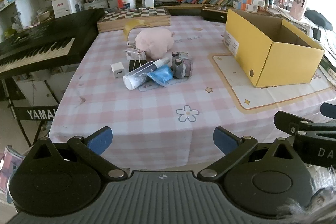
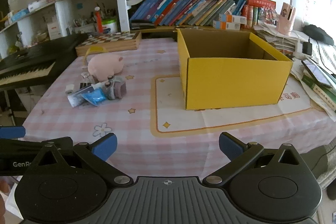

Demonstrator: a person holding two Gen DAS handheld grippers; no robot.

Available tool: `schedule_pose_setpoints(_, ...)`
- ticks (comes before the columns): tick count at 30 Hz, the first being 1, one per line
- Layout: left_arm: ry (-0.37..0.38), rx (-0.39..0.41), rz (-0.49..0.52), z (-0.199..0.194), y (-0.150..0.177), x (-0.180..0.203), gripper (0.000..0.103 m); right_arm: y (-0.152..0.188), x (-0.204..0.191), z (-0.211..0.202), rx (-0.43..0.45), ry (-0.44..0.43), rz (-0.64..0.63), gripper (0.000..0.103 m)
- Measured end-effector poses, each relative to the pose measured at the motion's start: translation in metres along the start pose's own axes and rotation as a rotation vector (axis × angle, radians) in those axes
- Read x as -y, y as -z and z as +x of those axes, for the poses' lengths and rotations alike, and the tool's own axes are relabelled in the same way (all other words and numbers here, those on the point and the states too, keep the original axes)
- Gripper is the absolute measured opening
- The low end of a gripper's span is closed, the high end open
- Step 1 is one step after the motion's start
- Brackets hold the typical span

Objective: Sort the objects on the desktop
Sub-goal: 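Move both tools toward the cluster of small objects beside the pink pig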

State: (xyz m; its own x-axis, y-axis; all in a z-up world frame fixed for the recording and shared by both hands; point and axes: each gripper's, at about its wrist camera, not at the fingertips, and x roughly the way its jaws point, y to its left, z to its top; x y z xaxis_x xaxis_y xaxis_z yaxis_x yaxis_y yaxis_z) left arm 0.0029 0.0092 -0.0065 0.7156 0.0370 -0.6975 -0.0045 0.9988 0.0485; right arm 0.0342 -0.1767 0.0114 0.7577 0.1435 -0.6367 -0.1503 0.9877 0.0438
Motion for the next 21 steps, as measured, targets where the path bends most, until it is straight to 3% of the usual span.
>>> schedule_pose_setpoints(11, -0.017, -0.007, -0.021, 0.002, -0.002, -0.011, 0.103, -0.004, -0.012, 0.005, -0.002, -0.034, -0.026, 0.103)
schedule_pose_setpoints(21, -0.082, -0.012, -0.061, 0.005, -0.002, -0.026, 0.103, -0.010, -0.030, 0.015, -0.005, -0.099, -0.076, 0.103)
